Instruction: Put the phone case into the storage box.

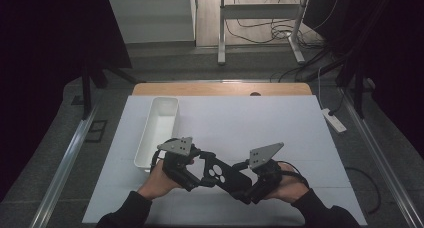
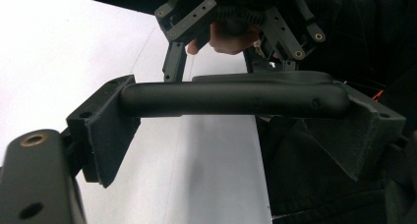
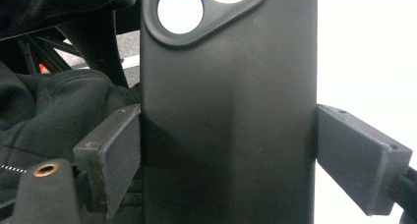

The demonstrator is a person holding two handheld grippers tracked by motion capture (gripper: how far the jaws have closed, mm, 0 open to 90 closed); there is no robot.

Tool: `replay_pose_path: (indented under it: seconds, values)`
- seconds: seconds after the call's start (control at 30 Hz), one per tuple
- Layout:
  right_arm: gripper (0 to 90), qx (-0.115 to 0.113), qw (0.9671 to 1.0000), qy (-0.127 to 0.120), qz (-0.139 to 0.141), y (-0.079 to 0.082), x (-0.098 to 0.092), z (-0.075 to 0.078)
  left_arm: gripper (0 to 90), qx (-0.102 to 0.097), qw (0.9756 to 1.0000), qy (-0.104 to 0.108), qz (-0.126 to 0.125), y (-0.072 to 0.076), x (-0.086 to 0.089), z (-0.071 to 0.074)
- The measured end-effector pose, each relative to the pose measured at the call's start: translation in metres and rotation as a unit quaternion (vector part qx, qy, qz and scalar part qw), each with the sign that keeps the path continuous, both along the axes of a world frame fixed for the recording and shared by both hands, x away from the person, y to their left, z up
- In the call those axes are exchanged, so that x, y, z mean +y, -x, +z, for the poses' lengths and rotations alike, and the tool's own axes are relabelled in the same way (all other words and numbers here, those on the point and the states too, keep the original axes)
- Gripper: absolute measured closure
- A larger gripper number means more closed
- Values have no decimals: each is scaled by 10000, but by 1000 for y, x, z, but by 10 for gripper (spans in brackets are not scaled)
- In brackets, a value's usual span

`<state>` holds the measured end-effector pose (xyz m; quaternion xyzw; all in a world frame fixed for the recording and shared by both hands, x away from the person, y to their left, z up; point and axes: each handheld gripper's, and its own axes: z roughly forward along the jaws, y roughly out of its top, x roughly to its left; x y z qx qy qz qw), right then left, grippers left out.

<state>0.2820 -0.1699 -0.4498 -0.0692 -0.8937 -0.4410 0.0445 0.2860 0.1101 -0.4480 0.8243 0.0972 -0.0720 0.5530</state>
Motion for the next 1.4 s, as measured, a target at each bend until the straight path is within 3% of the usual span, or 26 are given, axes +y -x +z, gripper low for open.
replay_pose_path:
  seconds: [0.37, 0.47, 0.7, 0.83, 1.03, 1.4]
  values:
    - [64, -140, 9997, 98, -191, 1, 3, -2, 159, 50, 9997, -105, 215, -2, 2, 2]
    - [36, -159, 9993, 80, -323, 1, 2, -1, 159, 60, 9995, -135, 296, -3, 3, 4]
    - [0, -432, 9957, 232, -781, 1, -2, 0, 157, 22, 9982, -290, 520, -3, 6, 7]
    - [0, -600, 9921, 375, -1035, 1, -5, 0, 157, 18, 9958, -475, 785, -3, 5, 9]
    - [0, -607, 9891, 371, -1289, 1, -10, 1, 156, 31, 9931, -594, 1013, -2, 5, 12]
    - [0, -368, 9855, 434, -1596, 2, -12, -1, 155, 102, 9867, -795, 1415, 1, 2, 18]
